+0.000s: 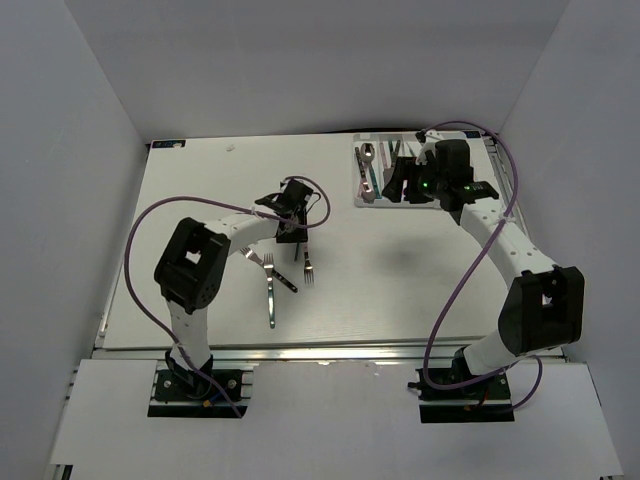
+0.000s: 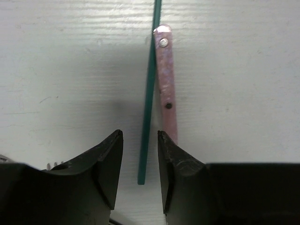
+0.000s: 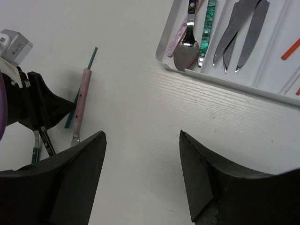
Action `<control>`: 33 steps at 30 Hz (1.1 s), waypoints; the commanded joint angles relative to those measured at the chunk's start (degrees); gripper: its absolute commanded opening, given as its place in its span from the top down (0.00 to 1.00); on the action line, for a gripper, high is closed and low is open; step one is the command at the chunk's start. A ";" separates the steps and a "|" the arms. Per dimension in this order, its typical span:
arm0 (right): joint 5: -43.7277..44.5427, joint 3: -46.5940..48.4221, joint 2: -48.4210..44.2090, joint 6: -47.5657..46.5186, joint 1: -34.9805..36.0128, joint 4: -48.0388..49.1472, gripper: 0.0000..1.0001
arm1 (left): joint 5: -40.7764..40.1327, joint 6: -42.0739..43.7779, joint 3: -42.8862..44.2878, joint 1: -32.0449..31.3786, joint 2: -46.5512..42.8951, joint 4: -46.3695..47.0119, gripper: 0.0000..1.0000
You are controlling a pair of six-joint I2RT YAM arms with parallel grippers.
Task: Sort the eating utensils into containers
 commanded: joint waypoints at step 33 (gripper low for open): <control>-11.91 -5.05 -5.24 4.55 0.57 10.68 0.11 | -0.80 -3.98 -6.09 1.77 2.50 -2.72 1.00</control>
